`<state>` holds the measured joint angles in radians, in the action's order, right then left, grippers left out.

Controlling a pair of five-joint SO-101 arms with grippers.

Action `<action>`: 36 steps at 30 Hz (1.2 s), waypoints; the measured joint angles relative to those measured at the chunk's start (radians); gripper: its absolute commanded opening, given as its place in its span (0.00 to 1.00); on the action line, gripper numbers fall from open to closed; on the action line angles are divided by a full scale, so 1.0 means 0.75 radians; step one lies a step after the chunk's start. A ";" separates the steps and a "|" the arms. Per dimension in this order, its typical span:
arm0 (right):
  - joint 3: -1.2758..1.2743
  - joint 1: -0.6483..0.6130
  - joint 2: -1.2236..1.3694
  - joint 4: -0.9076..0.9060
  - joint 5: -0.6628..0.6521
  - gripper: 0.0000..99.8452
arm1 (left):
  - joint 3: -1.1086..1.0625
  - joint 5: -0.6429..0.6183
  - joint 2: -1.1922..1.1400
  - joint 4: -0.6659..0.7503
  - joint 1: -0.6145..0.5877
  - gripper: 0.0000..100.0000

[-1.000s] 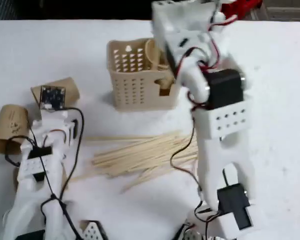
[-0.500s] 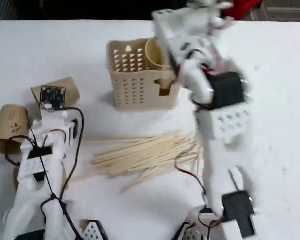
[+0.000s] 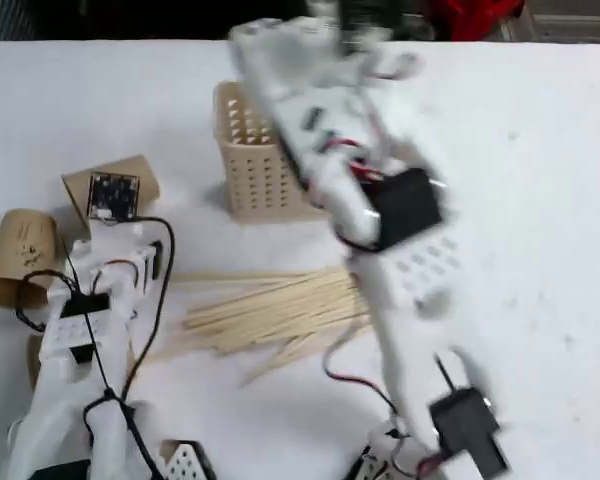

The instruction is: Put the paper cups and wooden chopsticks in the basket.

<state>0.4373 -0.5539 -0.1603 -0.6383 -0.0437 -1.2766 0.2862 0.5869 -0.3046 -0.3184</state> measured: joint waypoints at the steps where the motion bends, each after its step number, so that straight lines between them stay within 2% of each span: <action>1: 0.000 -0.008 0.051 0.057 0.000 0.02 | 0.000 0.000 0.000 0.000 0.000 0.25; 4: 0.012 -0.004 0.211 0.137 0.000 0.02 | 0.000 0.006 0.000 0.000 0.000 0.25; 11: 0.131 0.016 0.491 0.153 0.000 0.02 | 0.000 0.010 0.000 0.000 0.000 0.25; 14: 0.168 0.027 0.511 0.072 0.000 0.10 | 0.000 0.010 0.000 0.000 0.000 0.25; 18: 0.241 -0.010 0.501 -0.139 -0.002 0.20 | 0.000 0.010 0.000 0.000 0.000 0.25; 27: 0.286 -0.061 0.297 -0.671 -0.002 0.20 | 0.004 0.010 0.000 -0.002 -0.018 0.25; 31: 0.286 -0.043 0.207 -0.978 -0.002 0.20 | 0.082 0.010 0.000 -0.110 -0.043 0.25; 33: 0.286 -0.014 0.168 -1.172 -0.002 0.15 | 0.168 0.010 0.000 -0.219 -0.045 0.25; 36: 0.286 0.049 0.131 -1.383 -0.002 0.01 | 0.366 0.010 0.000 -0.442 -0.051 0.25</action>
<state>0.6521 -0.5171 -0.0621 -1.6755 -0.0453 -1.0019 0.2938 0.5869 -0.6360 -0.3567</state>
